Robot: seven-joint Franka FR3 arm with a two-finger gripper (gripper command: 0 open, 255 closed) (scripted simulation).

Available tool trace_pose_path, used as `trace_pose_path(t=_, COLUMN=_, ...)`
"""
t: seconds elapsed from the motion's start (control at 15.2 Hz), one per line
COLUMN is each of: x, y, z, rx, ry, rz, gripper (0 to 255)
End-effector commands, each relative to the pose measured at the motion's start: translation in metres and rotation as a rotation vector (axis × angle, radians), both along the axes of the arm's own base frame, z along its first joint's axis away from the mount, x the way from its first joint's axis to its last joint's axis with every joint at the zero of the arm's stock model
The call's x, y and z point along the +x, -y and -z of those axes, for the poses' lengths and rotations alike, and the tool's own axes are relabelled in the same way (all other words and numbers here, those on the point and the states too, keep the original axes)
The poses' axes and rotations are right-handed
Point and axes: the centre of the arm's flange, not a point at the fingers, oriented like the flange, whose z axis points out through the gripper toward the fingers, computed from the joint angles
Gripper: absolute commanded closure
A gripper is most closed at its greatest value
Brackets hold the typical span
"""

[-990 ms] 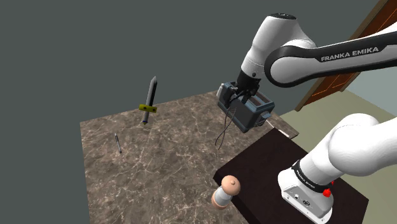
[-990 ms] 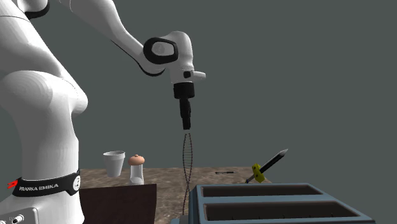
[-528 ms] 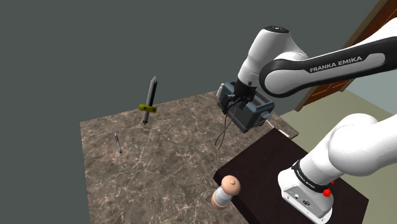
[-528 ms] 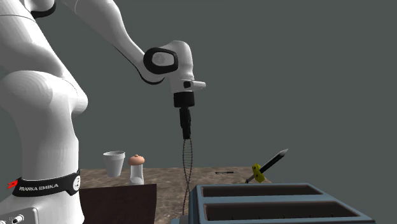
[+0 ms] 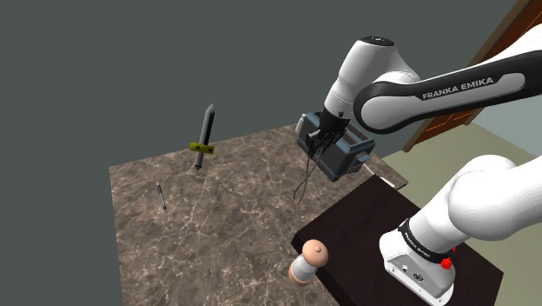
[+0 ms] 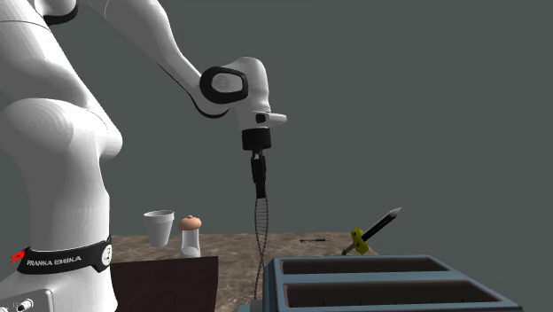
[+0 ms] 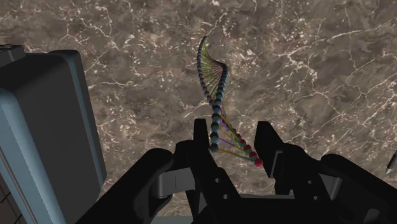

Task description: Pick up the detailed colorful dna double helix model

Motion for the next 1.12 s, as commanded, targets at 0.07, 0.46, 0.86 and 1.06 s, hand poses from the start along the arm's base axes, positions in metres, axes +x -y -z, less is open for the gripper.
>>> trace_pose_path(t=0.07, x=0.0, y=0.0, z=0.001, rx=0.0, ry=-0.002, rz=0.0, gripper=255)
trace_pose_path(t=0.46, x=0.0, y=0.0, z=-0.031, rx=0.0, ry=-0.002, rz=0.0, gripper=255)
trace_pose_path(t=0.86, x=0.0, y=0.0, z=-0.062, rx=0.0, ry=-0.002, rz=0.0, gripper=255)
trace_pose_path(t=1.06, x=0.0, y=0.0, z=-0.078, rx=0.0, ry=-0.002, rz=0.0, gripper=255)
